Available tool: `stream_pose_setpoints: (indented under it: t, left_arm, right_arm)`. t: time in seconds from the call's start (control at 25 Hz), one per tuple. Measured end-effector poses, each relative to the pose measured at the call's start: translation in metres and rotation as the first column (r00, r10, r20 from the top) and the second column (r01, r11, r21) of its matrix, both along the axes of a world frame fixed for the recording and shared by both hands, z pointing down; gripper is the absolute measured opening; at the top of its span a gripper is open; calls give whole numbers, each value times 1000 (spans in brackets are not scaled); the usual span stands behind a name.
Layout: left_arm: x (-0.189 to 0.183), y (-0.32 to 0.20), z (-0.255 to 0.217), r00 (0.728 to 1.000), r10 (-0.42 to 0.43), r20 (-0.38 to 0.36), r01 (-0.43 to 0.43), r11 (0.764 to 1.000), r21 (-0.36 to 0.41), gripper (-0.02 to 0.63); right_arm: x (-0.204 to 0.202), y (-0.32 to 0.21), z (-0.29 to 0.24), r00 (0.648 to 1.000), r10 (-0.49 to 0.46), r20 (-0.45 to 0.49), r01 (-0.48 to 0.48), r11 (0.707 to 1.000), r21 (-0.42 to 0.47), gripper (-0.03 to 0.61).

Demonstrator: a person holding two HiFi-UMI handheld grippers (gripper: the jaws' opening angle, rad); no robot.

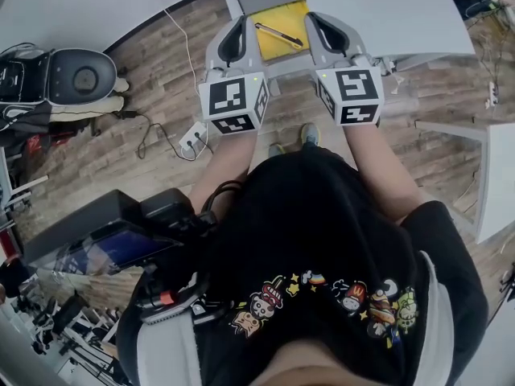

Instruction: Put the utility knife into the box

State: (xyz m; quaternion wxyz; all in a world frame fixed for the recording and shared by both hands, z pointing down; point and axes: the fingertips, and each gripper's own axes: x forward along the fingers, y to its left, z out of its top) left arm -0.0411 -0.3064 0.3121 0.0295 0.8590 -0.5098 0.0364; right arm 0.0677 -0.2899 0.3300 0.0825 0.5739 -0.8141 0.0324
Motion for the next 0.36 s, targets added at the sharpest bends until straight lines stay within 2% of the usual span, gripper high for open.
stream_pose_setpoints:
  t: [0.2, 0.36]
  left_arm:
    - [-24, 21, 4, 1000, 1, -5, -1, 1000, 9, 0]
    - [-29, 29, 7, 1000, 3, -3, -3, 1000, 3, 0]
  right_arm:
    - [-21, 19, 2, 1000, 10, -10, -10, 1000, 15, 23]
    - [-29, 27, 6, 1000, 1, -5, -1, 1000, 13, 23]
